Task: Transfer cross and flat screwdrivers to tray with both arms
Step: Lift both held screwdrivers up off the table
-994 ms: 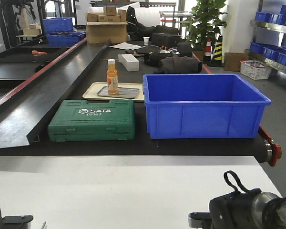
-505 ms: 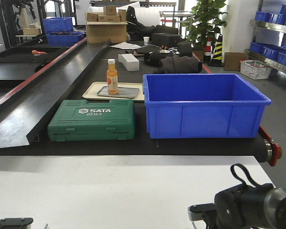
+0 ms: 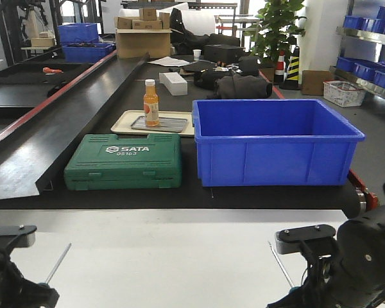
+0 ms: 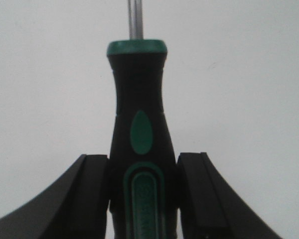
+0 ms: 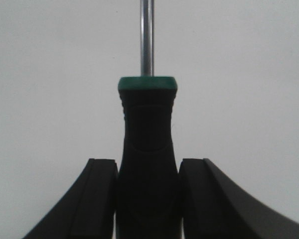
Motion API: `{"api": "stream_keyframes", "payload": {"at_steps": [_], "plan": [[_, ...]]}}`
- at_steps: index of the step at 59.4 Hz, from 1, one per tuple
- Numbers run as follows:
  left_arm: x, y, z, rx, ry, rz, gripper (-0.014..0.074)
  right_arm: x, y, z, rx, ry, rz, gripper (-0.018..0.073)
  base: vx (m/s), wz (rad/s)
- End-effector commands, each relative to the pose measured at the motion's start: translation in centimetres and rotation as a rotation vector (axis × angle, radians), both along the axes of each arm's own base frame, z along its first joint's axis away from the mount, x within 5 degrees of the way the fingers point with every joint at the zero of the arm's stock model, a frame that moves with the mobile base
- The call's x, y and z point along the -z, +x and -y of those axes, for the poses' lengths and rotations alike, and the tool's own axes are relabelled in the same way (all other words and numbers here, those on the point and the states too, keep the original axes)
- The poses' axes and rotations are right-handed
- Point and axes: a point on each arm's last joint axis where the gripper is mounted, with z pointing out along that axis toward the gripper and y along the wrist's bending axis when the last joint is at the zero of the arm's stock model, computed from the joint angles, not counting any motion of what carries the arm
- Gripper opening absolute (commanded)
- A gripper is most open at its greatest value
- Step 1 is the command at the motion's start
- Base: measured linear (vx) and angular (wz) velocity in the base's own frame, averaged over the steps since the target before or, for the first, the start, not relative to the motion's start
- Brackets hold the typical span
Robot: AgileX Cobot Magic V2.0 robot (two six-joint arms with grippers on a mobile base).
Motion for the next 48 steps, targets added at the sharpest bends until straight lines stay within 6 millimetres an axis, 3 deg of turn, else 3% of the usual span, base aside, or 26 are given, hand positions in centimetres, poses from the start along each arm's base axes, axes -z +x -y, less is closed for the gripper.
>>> {"api": "stream_keyframes", "payload": {"at_steps": [1,16,48], "plan": [[-4.2,-0.7,0.3,-0.014,-0.041,0.110,-0.0001,-3.3,-0.7,0.5,-0.005,0.033,0.116,-0.0011,0.00,0.00],[-7.6,-2.6,0.2,-0.017,-0.056,0.211,-0.0001,-5.6,-2.4,0.9,0.007,0.077,0.160,-0.0011,0.00,0.00],[-10.2,-4.2,0.0,-0.044,-0.078,0.335,-0.0001,-6.6,-3.1,0.8,0.014,0.126,0.194,-0.0009,0.00,0.00]]}}
